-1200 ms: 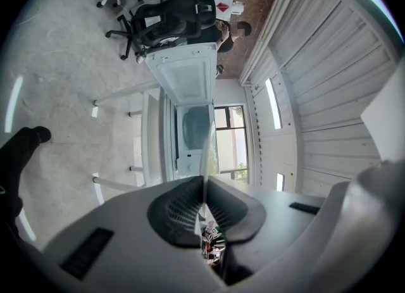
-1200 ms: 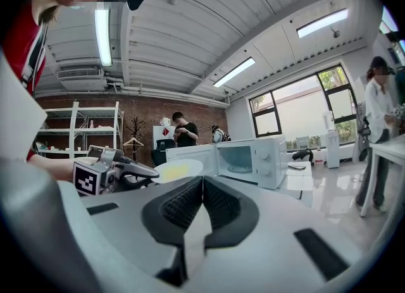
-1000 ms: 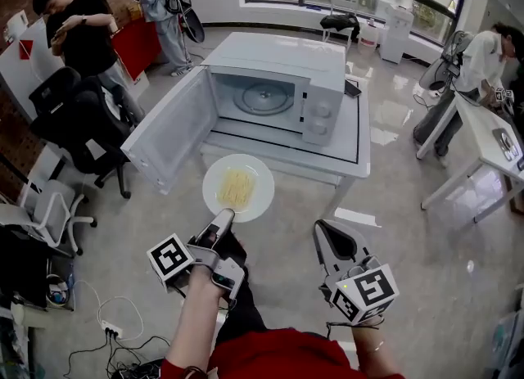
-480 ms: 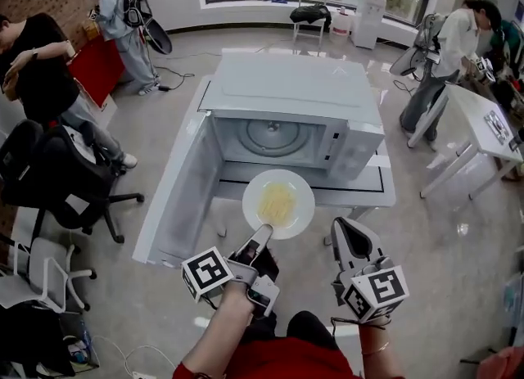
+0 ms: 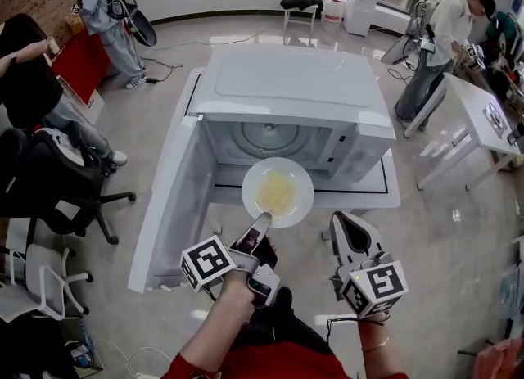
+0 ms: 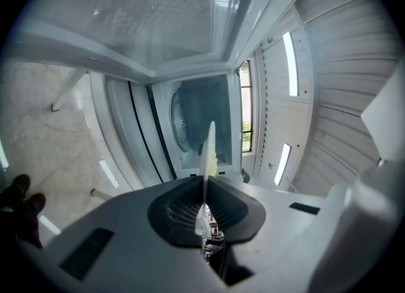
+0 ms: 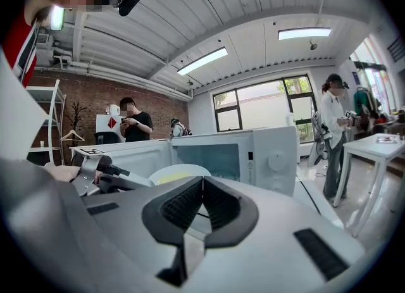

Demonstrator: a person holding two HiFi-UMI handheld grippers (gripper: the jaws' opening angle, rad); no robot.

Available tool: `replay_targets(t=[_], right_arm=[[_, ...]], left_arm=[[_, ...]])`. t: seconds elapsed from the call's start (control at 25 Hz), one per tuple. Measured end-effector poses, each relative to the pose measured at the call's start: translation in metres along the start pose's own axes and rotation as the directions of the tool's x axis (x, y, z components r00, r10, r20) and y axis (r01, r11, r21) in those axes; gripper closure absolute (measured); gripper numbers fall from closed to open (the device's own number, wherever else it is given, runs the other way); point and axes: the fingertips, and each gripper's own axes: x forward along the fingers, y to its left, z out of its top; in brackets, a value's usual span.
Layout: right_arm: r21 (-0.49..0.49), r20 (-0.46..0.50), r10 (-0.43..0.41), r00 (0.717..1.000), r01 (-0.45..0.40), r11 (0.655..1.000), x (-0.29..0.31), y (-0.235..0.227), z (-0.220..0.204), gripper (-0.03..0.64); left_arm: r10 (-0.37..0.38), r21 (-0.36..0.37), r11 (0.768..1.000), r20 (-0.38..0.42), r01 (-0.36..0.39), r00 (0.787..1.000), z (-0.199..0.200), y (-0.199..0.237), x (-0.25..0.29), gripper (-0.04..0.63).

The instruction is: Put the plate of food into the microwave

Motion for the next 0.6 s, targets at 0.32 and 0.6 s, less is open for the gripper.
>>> replay_targets(t=[0.32,0.6], right_arm=[[-0.022,0.007,0.054,0.999,-0.054,0.998,0.031,0.000,-0.005,0.601],[-0.033,0.046,0.080,0.996,-0.078,0.996,0.054,-0.001,-0.024,0.601]], left_arm=[[-0.068,-0.039,0.997,0.028,0.069,0.997,0.021,-0.003,0.036,0.574],[-0.066,-0.032,0.997,0.039,0.068,0.997,0.031,0.019,0.053,0.574]])
